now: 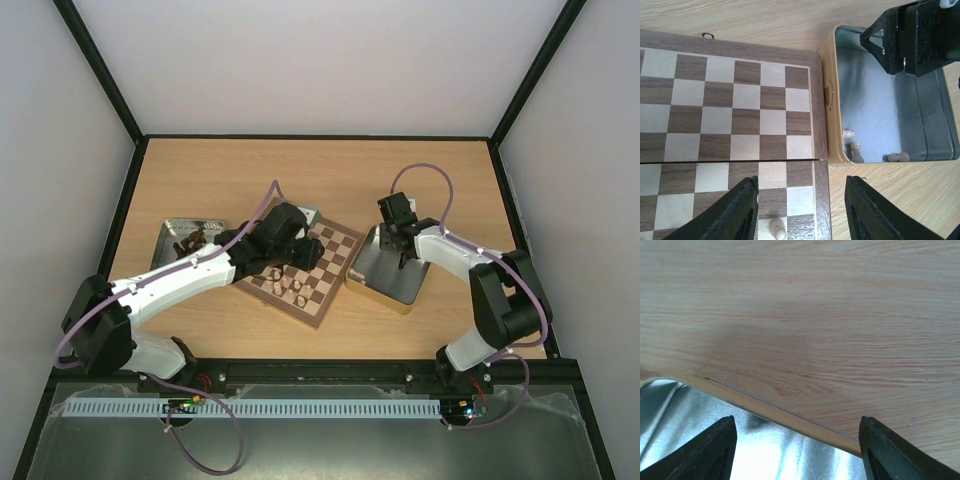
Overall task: Set up the chess pieces on the board
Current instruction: Adjust the storage box at the center of the board.
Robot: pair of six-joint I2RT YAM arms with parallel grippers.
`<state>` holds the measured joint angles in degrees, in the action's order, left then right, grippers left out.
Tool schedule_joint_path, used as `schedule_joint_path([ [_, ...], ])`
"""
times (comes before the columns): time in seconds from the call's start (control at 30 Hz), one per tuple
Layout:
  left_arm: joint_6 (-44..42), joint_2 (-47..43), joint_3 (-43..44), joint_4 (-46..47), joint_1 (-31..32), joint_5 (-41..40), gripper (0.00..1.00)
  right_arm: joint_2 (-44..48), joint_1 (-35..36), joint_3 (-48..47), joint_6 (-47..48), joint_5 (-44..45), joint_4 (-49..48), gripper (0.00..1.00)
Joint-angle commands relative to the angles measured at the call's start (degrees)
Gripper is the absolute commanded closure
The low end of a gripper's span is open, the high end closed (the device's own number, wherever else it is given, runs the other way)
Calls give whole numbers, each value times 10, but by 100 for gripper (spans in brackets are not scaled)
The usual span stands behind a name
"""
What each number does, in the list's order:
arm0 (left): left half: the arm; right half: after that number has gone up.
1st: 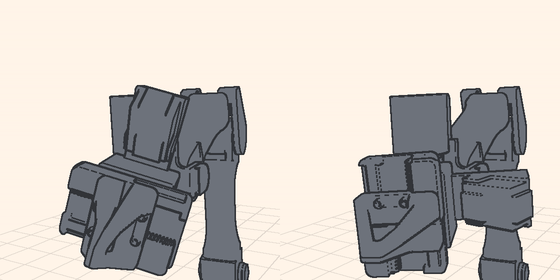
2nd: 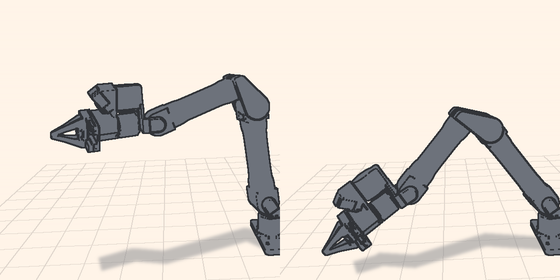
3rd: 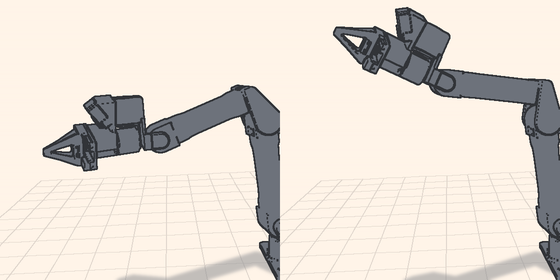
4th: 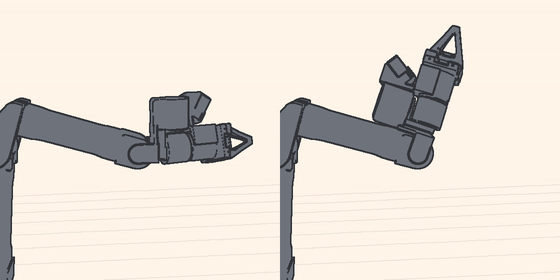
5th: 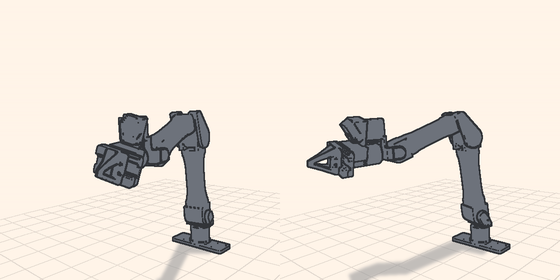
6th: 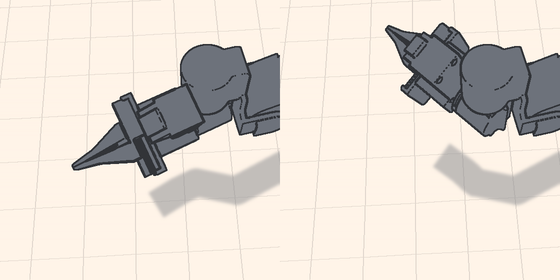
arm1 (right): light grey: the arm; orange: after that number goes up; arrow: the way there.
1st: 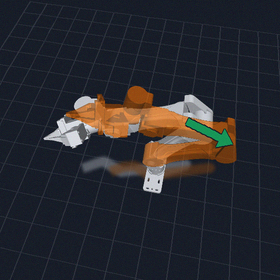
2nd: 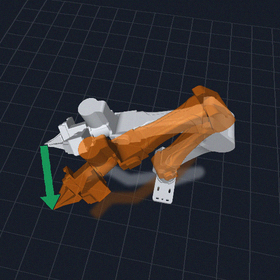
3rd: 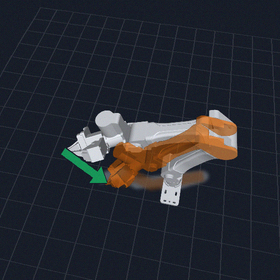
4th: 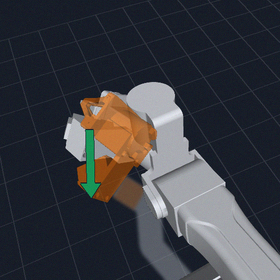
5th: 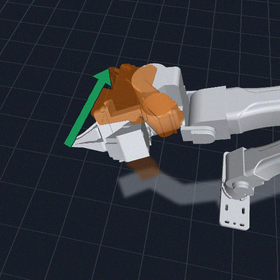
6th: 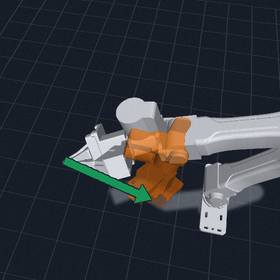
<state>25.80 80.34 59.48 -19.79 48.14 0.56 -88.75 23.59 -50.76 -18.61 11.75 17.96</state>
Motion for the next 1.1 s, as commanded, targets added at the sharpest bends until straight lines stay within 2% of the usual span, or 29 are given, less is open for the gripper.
schedule_joint_path([
  [0.0,-8,-17,-16,17,-7,17,50,-39,-7,-21,2,16,43,35],
  [0.13,-10,-21,-22,21,-8,18,50,-54,-11,-23,-22,47,55,39],
  [0.27,-14,-20,-23,22,-11,19,49,-57,-13,-19,-56,69,75,47],
  [0.6,-20,-18,-22,32,-14,47,53,-14,-25,21,-129,112,105,63],
  [1.07,-15,-7,-11,34,-18,64,54,63,-52,96,-237,94,84,88],
])
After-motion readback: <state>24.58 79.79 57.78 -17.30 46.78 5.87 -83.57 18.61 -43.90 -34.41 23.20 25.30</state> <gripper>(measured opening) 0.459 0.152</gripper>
